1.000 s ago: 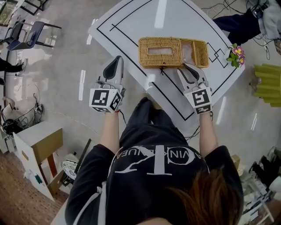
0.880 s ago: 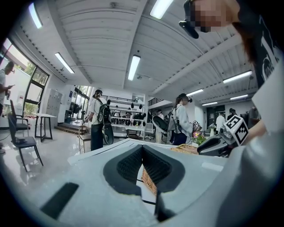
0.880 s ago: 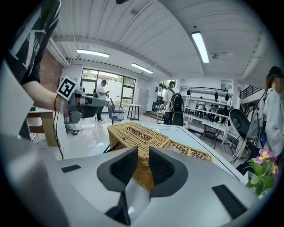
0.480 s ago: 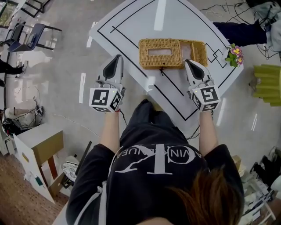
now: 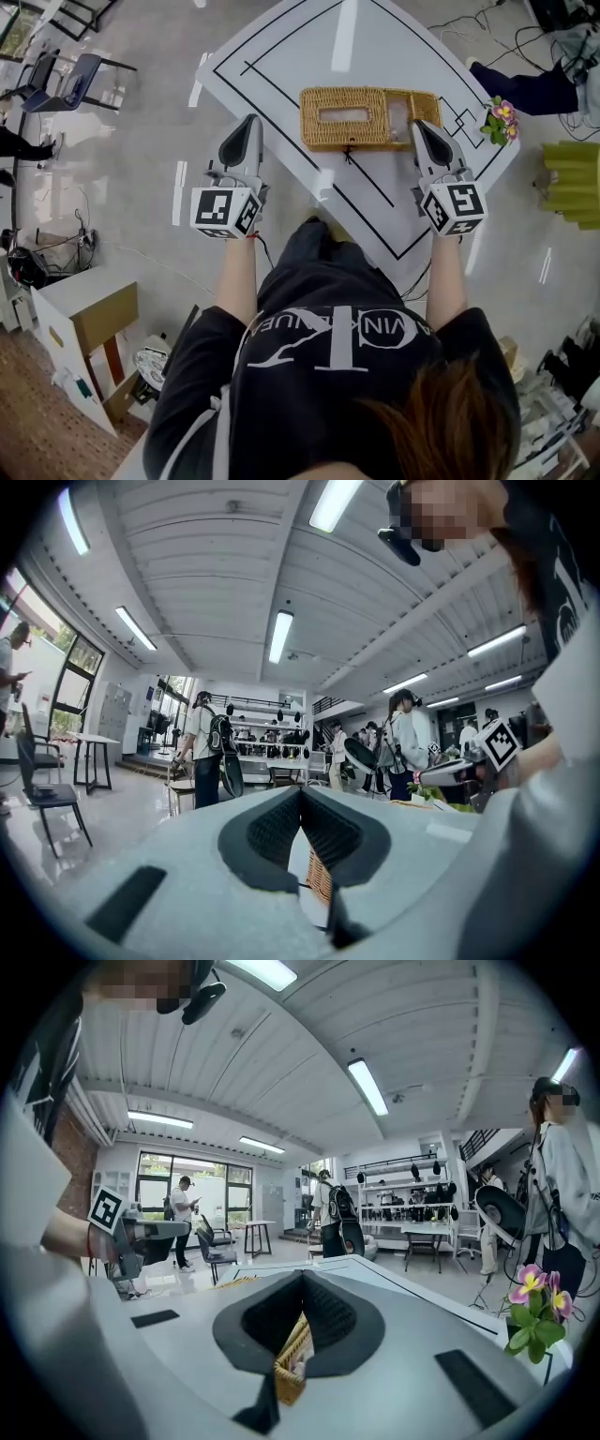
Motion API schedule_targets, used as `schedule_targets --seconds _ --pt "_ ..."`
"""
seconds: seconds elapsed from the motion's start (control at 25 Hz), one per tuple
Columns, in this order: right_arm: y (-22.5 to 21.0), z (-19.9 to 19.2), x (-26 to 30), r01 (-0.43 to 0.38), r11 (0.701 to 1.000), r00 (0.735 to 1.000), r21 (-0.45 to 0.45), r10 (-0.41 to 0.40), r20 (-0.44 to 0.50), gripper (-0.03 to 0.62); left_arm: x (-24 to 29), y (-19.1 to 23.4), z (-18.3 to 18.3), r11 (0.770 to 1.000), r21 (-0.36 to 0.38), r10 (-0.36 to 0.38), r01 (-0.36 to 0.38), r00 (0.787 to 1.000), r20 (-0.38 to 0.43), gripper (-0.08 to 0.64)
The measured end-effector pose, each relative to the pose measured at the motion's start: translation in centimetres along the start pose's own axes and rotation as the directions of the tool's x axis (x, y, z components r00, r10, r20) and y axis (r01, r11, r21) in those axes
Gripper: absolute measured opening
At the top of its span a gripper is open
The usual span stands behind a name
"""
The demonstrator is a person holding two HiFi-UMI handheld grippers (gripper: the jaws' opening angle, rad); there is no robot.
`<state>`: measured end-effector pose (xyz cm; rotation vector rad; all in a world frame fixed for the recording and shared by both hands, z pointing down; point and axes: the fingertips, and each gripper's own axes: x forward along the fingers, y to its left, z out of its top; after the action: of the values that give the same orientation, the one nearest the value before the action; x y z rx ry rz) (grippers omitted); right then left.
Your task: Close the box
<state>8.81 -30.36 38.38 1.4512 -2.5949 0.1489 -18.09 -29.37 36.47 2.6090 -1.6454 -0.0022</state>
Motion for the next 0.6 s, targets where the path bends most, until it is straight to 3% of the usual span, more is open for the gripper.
schedule_targets --seconds 0.6 --pt "-1.2 3.7 -0.4 0.008 0.999 0.993 0.035 -0.012 0.118 -0.002 0.5 0.1 2.7 1.0 0.026 -0.002 0.001 0.998 0.057 0.006"
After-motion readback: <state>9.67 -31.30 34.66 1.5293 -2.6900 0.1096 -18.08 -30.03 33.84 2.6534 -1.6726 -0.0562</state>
